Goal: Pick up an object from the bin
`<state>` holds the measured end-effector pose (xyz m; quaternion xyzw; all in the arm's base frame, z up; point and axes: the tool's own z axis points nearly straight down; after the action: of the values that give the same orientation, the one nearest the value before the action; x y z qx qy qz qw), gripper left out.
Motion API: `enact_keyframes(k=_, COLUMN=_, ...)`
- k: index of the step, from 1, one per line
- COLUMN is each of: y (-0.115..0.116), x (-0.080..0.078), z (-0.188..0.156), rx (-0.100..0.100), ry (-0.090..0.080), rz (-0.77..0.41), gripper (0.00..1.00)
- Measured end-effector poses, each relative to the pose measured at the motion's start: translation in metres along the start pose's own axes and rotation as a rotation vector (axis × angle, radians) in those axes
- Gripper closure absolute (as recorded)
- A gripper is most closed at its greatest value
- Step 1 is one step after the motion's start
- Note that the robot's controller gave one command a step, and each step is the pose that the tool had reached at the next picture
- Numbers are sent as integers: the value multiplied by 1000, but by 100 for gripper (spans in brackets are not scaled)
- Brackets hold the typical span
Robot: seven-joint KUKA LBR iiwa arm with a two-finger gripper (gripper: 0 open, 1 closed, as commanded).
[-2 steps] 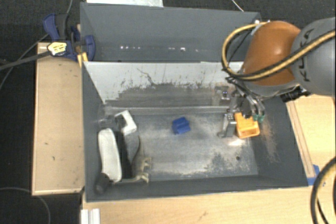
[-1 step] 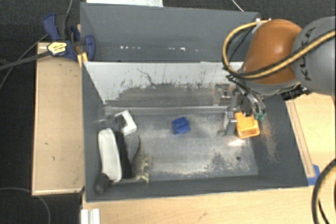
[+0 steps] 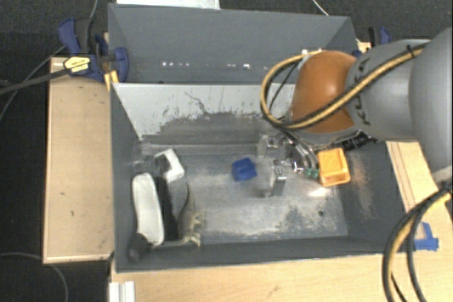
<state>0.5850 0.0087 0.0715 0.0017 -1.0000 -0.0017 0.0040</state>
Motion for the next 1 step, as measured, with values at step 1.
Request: enact_keyframes(k=1, y=20, x=3, z=-6, rx=2, ry=-10, rz=112, gripper=0)
